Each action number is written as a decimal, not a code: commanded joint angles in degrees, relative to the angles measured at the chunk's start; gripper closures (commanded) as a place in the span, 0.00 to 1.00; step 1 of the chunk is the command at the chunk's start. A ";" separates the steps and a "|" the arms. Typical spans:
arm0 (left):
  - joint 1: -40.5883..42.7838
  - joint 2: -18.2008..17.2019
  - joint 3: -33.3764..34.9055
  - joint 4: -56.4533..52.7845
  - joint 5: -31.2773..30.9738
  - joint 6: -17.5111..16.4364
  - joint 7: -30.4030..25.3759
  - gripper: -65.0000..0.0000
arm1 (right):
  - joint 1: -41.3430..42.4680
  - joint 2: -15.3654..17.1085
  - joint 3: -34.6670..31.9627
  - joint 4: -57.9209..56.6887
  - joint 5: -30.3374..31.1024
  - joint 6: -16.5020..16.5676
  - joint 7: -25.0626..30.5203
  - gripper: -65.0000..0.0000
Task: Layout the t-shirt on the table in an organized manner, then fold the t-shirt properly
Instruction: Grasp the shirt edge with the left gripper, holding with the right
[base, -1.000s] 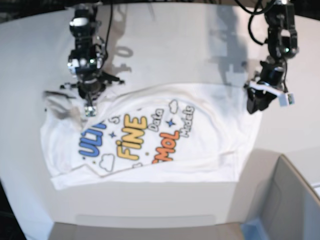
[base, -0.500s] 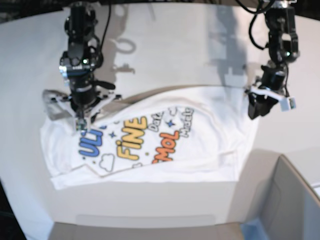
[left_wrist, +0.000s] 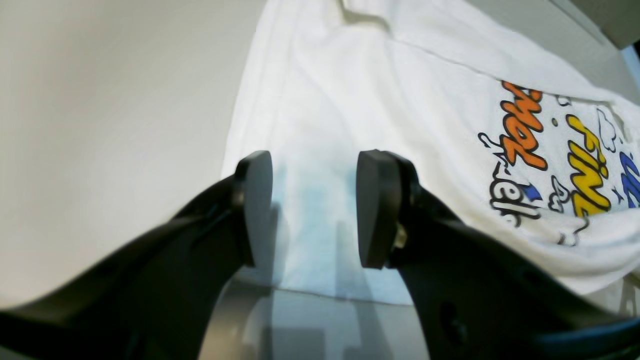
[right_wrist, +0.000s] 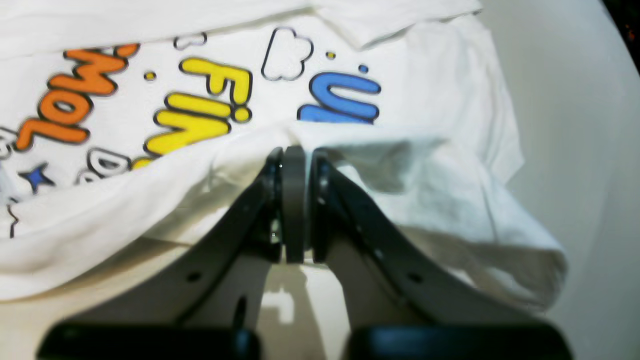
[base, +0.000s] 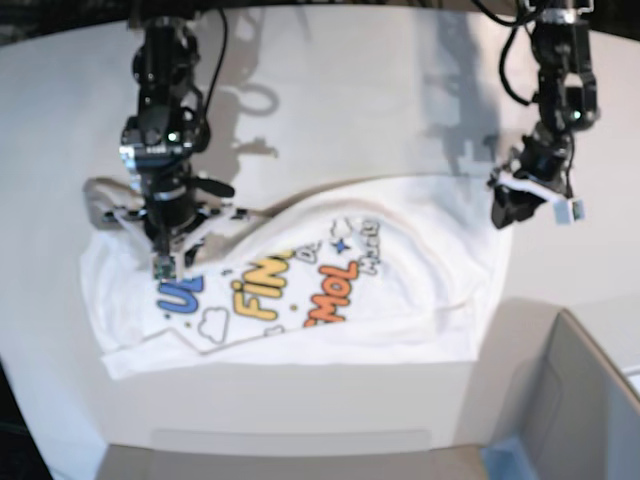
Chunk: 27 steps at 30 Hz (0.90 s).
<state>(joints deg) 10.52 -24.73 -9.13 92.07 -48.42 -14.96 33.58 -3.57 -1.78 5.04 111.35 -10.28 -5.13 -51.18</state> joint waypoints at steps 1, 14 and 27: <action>-1.34 -0.81 -0.59 1.25 -0.67 -0.73 0.39 0.56 | 0.72 -0.11 0.19 0.43 -0.13 -0.02 1.29 1.00; 0.16 -0.81 -7.97 -5.17 7.41 -0.73 4.00 0.55 | -0.25 -0.11 0.19 -0.27 -0.13 -0.02 1.29 1.00; 0.16 -0.72 -7.97 -5.61 6.53 -1.08 5.76 0.55 | -0.16 -0.11 0.10 -0.27 -0.13 -0.02 1.29 1.00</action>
<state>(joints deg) 11.16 -24.32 -16.43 85.32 -41.41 -15.86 40.32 -4.62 -1.78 5.04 110.08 -10.31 -5.17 -51.27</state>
